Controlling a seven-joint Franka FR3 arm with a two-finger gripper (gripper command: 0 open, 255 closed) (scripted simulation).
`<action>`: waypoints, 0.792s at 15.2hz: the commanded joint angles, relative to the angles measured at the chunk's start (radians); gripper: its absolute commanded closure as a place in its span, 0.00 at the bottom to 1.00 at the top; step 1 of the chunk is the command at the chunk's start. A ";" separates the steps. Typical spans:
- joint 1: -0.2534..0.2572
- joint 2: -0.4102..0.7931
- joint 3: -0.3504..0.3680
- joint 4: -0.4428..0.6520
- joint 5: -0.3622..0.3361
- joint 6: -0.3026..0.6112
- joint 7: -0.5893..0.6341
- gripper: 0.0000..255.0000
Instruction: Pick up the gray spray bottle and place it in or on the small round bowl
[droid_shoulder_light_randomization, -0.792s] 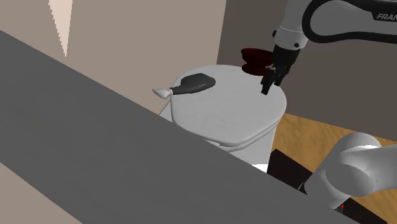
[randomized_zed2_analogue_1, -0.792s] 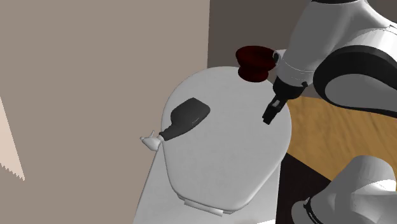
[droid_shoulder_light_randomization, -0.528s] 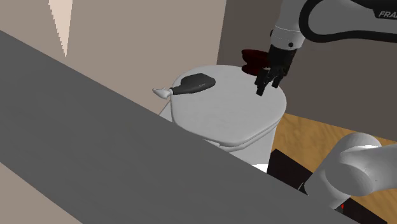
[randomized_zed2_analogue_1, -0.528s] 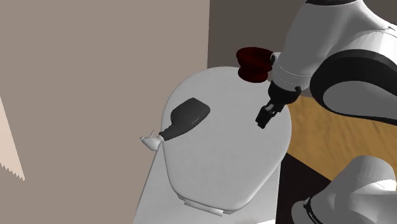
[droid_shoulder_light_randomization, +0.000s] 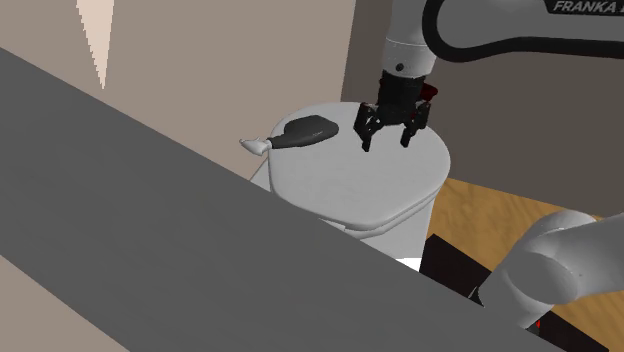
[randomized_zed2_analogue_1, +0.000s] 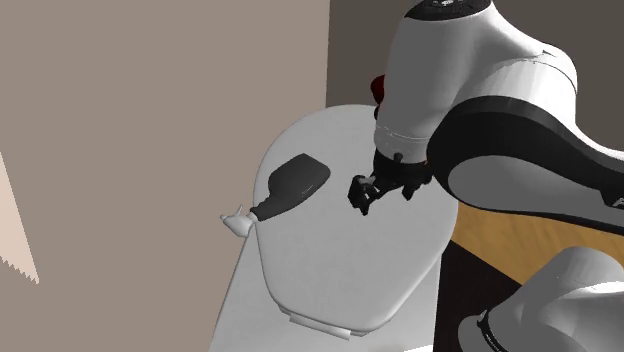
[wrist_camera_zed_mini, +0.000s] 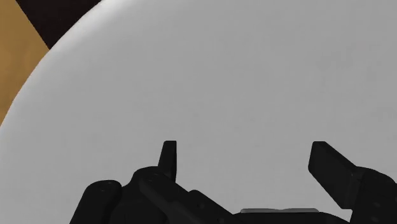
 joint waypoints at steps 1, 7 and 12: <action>-0.028 0.052 0.061 0.056 0.023 -0.002 0.143 0.00; -0.134 0.271 0.242 0.270 0.016 0.005 0.548 0.00; -0.200 0.520 0.389 0.497 -0.093 -0.009 0.915 0.00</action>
